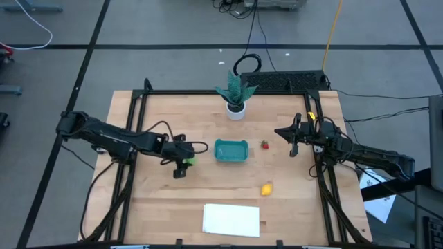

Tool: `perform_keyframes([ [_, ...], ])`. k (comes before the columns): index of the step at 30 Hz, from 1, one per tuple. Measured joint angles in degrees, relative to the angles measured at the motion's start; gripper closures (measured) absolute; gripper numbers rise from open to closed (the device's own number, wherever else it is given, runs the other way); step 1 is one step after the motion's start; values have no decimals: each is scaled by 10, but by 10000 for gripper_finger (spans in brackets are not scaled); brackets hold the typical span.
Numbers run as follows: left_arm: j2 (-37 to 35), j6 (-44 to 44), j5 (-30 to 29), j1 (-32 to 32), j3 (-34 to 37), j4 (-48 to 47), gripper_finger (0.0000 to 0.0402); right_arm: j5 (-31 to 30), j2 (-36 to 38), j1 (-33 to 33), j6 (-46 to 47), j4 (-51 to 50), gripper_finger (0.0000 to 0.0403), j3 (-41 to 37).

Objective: Pick and placing Produce into tupperware
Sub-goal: Put the green cabbage into the green bin

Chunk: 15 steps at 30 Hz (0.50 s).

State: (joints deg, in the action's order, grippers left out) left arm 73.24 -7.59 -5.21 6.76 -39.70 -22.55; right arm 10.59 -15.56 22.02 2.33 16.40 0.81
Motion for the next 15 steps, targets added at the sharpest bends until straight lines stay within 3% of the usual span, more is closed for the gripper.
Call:
perform_keyframes([
  [7, -78, 54, -26, -20, 0, -4, 159, 0, 0, 0, 0, 0, 403, 0],
  [15, -154, 119, -28, -63, -1, -3, 178, 0, 0, 0, 0, 0, 403, 0],
])
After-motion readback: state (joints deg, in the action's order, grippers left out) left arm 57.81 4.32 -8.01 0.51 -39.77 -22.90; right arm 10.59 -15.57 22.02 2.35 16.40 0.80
